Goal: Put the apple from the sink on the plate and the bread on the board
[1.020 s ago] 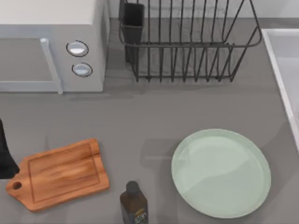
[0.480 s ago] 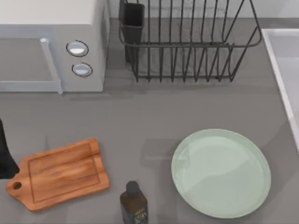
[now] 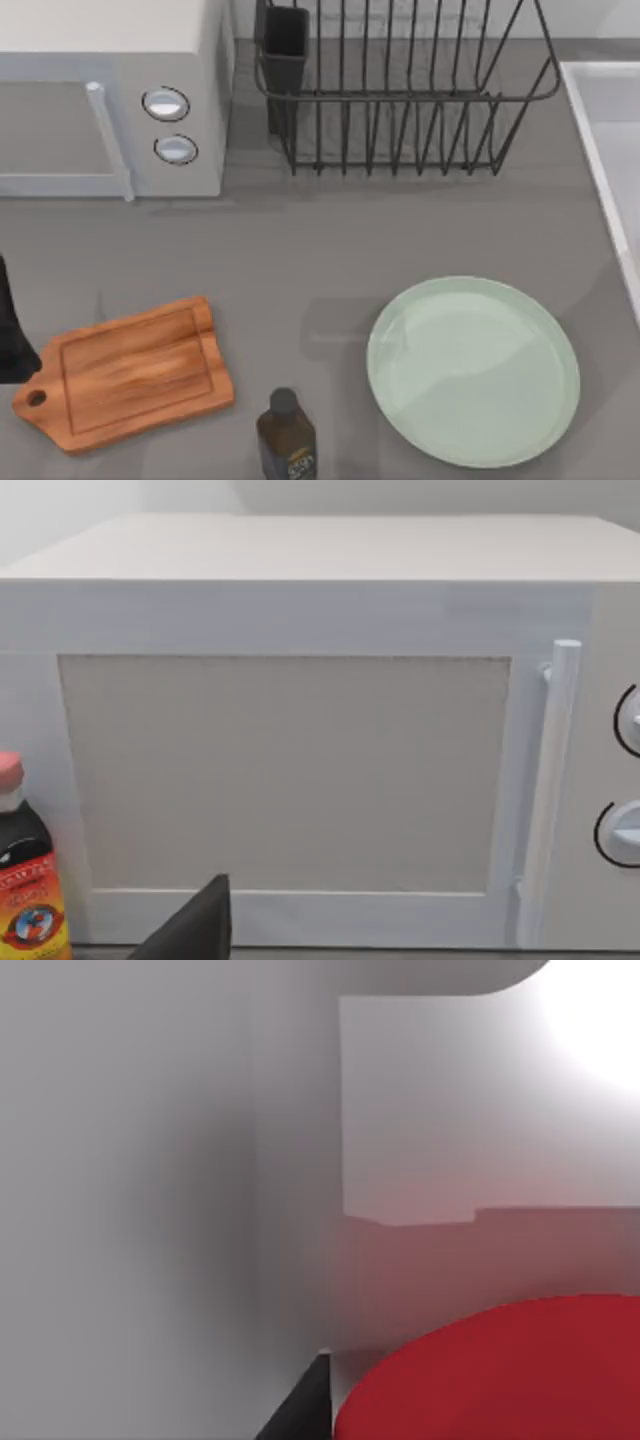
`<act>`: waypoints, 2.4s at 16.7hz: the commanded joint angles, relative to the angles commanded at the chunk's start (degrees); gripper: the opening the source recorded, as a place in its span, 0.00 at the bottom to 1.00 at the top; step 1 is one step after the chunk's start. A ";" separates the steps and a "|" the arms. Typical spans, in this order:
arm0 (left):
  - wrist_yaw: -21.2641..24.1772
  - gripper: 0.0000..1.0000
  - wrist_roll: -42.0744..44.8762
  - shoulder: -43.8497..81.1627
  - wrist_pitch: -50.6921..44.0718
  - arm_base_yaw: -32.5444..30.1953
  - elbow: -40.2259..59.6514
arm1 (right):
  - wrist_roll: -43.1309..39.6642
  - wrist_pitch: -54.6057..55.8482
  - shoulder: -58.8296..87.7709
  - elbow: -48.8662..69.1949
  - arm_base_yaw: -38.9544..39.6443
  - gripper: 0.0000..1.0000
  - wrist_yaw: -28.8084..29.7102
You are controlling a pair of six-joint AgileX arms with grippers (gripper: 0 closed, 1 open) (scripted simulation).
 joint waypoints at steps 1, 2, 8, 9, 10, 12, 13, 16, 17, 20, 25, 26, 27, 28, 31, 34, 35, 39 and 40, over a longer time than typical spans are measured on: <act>0.00 1.00 0.00 0.00 0.00 0.00 0.00 | 0.54 -1.89 -3.74 0.86 0.12 0.00 -0.93; 0.00 1.00 0.00 0.00 0.00 0.00 0.00 | 0.53 -2.08 -3.84 0.98 0.12 0.00 -0.93; 0.00 1.00 0.00 0.00 0.00 0.00 0.00 | 0.39 -14.27 -10.46 5.73 0.05 0.00 -1.00; 0.00 1.00 0.00 0.00 0.00 0.00 0.00 | 0.37 -16.58 -11.86 6.64 0.05 0.00 -1.02; 0.00 1.00 0.00 0.00 0.00 0.00 0.00 | 0.36 -18.27 -13.07 7.37 0.05 0.00 -1.03; 0.00 1.00 0.00 0.00 0.00 0.00 0.00 | 0.36 -19.83 -14.43 8.10 0.07 0.00 -1.04; 0.00 1.00 0.00 0.00 0.00 0.00 0.00 | 0.36 -19.85 -14.45 8.11 0.07 0.00 -1.04; 0.00 1.00 0.00 0.00 0.00 0.00 0.00 | 0.53 -19.72 -14.32 8.05 0.17 0.00 -1.06; 0.00 1.00 0.00 0.00 0.00 0.00 0.00 | 1.06 -19.83 -14.87 8.45 0.71 0.00 -1.02; 0.00 1.00 0.00 0.00 0.00 0.00 0.00 | 5.41 -20.93 -17.49 9.13 5.04 0.00 -0.88; 0.00 1.00 0.00 0.00 0.00 0.00 0.00 | 19.32 -24.86 -23.04 7.96 18.93 0.00 -0.69; 0.00 1.00 0.00 0.00 0.00 0.00 0.00 | 22.67 -25.86 -24.23 7.47 22.28 0.00 -0.65; 0.00 1.00 0.00 0.00 0.00 0.00 0.00 | 26.08 -26.88 -25.42 6.92 25.72 0.00 -0.61; 0.00 1.00 0.00 0.00 0.00 0.00 0.00 | 29.52 -27.93 -26.60 6.33 29.20 0.00 -0.58; 0.00 1.00 0.00 0.00 0.00 0.00 0.00 | 39.52 -31.05 -29.98 4.41 39.38 0.00 -0.47; 0.00 1.00 0.00 0.00 0.00 0.00 0.00 | 47.99 -33.76 -32.82 2.59 48.16 0.00 -0.37; 0.00 1.00 0.00 0.00 0.00 0.00 0.00 | 50.25 -34.49 -33.57 2.08 50.51 0.00 -0.34; 0.00 1.00 0.00 0.00 0.00 0.00 0.00 | 55.09 -36.11 -35.18 0.93 55.56 0.00 -0.28; 0.00 1.00 0.00 0.00 0.00 0.00 0.00 | 55.12 -36.12 -35.19 0.92 55.59 0.00 -0.28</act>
